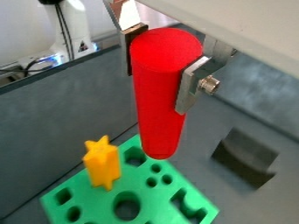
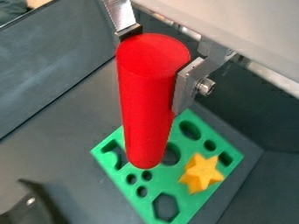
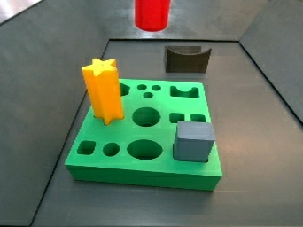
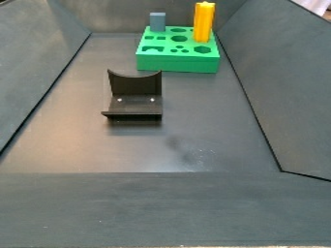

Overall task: Pick up the round object. Move up. Place the round object on the fixture. Regrasp the round object. Move to above the board. Insert the round object.
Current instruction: Move to above the board, then insert the round object.

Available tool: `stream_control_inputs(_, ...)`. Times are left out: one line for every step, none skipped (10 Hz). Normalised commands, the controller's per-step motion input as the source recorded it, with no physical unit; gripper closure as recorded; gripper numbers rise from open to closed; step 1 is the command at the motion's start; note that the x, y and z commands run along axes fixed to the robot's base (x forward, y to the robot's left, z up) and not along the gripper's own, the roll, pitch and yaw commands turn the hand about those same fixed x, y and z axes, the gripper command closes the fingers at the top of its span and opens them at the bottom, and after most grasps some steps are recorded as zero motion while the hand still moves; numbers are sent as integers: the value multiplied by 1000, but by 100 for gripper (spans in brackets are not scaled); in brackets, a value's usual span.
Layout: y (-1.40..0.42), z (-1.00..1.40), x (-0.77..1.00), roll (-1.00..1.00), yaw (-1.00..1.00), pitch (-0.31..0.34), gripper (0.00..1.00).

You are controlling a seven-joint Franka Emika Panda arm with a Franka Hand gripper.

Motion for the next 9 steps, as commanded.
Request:
stream_control_inputs(23, 1, -49, -396, -45, -53, 100)
stream_control_inputs(15, 0, -35, -226, -27, -34, 100)
stream_control_inputs(-443, -963, 206, 30, -489, -116, 100)
stream_control_inputs(-414, -889, 229, 0, -471, -136, 100)
stream_control_inputs(-409, -883, 163, 0, -517, -143, 100)
stream_control_inputs(-371, -909, 57, 10, -620, -136, 100)
stream_control_inputs(-274, -880, 0, 0, -783, -126, 100)
stream_control_inputs(0, -971, -97, -47, -980, 0, 100)
stream_control_inputs(109, -877, -300, -100, -814, 30, 100)
